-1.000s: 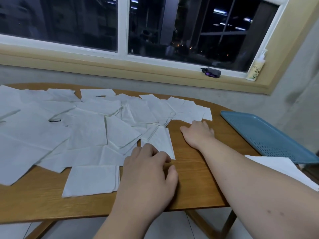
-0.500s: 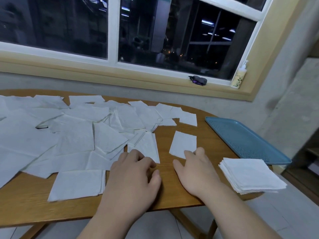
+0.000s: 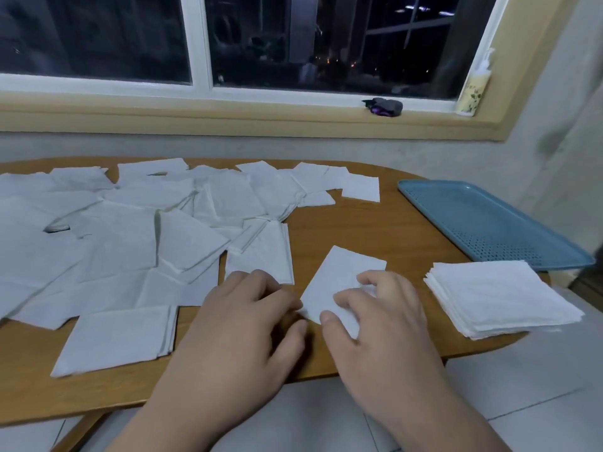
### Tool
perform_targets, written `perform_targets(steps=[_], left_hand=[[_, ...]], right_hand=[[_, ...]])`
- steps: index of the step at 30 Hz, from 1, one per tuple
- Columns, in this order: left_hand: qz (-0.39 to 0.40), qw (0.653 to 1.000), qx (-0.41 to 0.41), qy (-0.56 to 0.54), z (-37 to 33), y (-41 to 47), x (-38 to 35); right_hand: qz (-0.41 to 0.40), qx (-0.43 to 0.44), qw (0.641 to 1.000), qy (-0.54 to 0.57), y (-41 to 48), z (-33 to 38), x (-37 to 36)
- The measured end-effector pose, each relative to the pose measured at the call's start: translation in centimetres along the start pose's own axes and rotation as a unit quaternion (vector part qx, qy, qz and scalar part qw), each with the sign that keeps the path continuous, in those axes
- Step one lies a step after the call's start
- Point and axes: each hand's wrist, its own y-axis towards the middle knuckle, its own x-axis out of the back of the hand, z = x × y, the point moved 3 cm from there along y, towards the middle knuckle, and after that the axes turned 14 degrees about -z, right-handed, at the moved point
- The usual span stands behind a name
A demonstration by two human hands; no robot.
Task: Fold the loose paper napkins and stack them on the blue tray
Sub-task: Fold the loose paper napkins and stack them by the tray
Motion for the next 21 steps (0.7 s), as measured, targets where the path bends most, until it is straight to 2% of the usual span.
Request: perform_targets(steps=[6,13,21], left_hand=[[-0.007,0.999,-0.036,0.004,0.0,0.0,-0.4],[-0.031,0.999,-0.022,0.000,0.3,-0.2,-0.1],[-0.011,0.999,-0.029,0.025,0.4,-0.7,0.0]], right_hand=[[0.030,0.040,0.999,0.008,1.2,-0.8,0.3],[0.025,0.058,0.996,0.057,0.5,-0.3,0.3],[0.062,0.083,0.995,0.018,0.4,0.2,0.3]])
